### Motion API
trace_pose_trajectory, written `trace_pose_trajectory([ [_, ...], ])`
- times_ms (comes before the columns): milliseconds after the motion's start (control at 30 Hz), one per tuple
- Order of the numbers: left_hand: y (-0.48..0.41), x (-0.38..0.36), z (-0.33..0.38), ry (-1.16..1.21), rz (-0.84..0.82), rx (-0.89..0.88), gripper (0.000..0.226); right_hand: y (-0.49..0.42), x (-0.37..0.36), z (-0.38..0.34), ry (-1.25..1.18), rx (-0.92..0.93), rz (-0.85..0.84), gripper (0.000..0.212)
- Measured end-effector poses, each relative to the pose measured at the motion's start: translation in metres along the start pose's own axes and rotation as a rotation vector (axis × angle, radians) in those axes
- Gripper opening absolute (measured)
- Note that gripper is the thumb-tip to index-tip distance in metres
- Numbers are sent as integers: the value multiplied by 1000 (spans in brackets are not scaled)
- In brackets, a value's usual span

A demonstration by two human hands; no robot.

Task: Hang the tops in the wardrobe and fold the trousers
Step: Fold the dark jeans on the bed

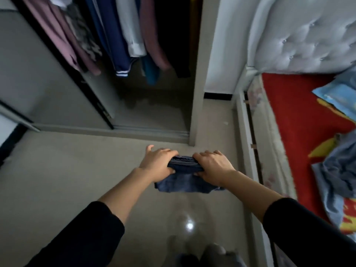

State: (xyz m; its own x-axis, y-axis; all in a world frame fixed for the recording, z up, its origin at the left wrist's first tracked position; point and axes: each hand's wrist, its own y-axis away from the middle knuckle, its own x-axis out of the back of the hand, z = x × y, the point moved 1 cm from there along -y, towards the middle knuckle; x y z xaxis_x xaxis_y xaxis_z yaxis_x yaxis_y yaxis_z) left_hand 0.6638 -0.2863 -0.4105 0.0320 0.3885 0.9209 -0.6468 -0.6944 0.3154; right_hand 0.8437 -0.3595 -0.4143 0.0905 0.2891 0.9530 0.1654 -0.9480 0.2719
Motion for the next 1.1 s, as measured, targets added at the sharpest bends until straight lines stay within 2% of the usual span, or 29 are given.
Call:
trace_pose_trajectory([
  [300, -90, 46, -181, -1, 98, 110, 45, -222, 32, -39, 58, 127, 21, 34],
  [633, -206, 34, -380, 13, 114, 243, 37, -467, 11, -79, 96, 190, -83, 38],
  [767, -252, 11, -468, 55, 97, 231, 33, -557, -16, -102, 96, 170, -119, 36],
  [900, -306, -31, -549, 43, 92, 233, 39, -647, -69, -114, 116, 147, -97, 39],
  [1100, -412, -107, -644, -129, 180, 206, 44, -775, -170, -95, 138, 107, 1, 43],
])
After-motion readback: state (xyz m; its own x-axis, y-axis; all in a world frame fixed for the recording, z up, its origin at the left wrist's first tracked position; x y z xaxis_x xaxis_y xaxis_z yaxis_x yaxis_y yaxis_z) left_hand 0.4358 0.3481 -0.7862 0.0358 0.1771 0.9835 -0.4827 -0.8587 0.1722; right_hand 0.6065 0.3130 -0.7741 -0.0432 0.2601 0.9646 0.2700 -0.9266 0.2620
